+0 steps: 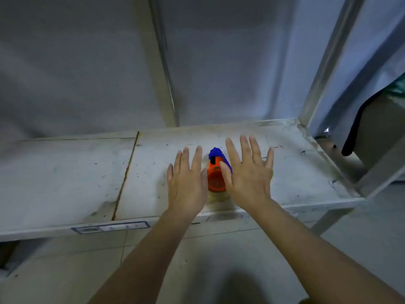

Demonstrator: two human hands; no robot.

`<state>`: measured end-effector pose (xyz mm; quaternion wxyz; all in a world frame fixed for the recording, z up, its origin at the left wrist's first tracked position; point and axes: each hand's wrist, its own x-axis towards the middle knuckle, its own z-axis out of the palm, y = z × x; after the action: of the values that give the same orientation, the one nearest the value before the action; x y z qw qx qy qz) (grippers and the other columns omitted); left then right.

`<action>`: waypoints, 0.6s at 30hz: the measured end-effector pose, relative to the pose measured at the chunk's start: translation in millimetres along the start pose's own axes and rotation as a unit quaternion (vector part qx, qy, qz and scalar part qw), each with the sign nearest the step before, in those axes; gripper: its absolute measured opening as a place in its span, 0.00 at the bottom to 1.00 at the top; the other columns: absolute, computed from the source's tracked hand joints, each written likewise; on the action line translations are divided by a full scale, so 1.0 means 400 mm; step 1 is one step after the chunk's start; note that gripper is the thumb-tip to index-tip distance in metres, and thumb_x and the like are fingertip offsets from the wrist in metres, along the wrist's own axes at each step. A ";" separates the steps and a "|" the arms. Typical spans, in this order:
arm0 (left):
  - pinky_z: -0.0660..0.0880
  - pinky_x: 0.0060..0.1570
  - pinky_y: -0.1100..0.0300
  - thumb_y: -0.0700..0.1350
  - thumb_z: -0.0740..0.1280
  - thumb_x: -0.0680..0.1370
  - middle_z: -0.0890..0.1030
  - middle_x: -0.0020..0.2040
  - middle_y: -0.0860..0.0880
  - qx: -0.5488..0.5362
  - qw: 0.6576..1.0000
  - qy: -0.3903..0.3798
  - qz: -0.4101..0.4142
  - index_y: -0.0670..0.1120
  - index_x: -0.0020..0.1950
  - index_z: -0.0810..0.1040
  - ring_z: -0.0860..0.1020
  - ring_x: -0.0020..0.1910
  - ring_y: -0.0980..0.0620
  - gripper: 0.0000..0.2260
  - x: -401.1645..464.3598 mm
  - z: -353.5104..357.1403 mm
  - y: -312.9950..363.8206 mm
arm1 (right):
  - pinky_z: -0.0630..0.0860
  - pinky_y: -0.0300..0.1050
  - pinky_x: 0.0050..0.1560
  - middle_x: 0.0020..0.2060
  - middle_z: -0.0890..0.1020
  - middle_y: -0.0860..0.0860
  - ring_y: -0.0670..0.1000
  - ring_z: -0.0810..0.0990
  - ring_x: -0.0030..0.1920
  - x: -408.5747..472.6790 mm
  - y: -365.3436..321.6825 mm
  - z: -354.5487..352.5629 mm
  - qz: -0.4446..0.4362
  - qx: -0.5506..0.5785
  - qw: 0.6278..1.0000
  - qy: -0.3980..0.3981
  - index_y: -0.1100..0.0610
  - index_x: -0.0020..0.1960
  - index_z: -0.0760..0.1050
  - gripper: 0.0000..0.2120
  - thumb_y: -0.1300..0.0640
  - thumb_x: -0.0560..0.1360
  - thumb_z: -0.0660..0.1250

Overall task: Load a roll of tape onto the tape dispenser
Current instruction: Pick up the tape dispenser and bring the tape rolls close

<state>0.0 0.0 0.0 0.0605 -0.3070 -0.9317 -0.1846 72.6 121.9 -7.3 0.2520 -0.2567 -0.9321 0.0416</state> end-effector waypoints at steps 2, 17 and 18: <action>0.49 0.75 0.48 0.53 0.49 0.81 0.53 0.78 0.46 -0.007 1.000 -0.004 -0.009 0.53 0.77 0.48 0.49 0.77 0.47 0.24 0.003 0.057 -0.017 | 0.50 0.71 0.70 0.73 0.66 0.58 0.59 0.60 0.75 -0.016 0.009 0.056 -0.015 -0.029 0.999 -0.027 0.49 0.73 0.60 0.26 0.40 0.79 0.47; 0.63 0.66 0.51 0.43 0.53 0.81 0.57 0.76 0.41 -0.097 0.992 -0.082 0.008 0.47 0.75 0.56 0.62 0.72 0.41 0.22 -0.139 0.064 -0.053 | 0.74 0.56 0.53 0.71 0.61 0.59 0.64 0.73 0.59 -0.081 -0.023 0.139 -0.066 -0.092 0.964 -0.239 0.54 0.65 0.67 0.18 0.56 0.75 0.61; 0.64 0.66 0.51 0.43 0.53 0.81 0.58 0.75 0.41 -0.100 0.992 -0.079 0.014 0.47 0.75 0.56 0.63 0.71 0.42 0.22 -0.148 0.054 -0.052 | 0.74 0.55 0.52 0.70 0.62 0.59 0.64 0.72 0.59 -0.082 -0.025 0.137 -0.063 -0.087 0.965 -0.240 0.54 0.65 0.67 0.18 0.57 0.75 0.61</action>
<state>35.2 -39.9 -39.9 -0.0419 -0.3383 -0.9060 -0.2511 65.5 99.7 -67.3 -0.0004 -0.2007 -0.9796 0.0052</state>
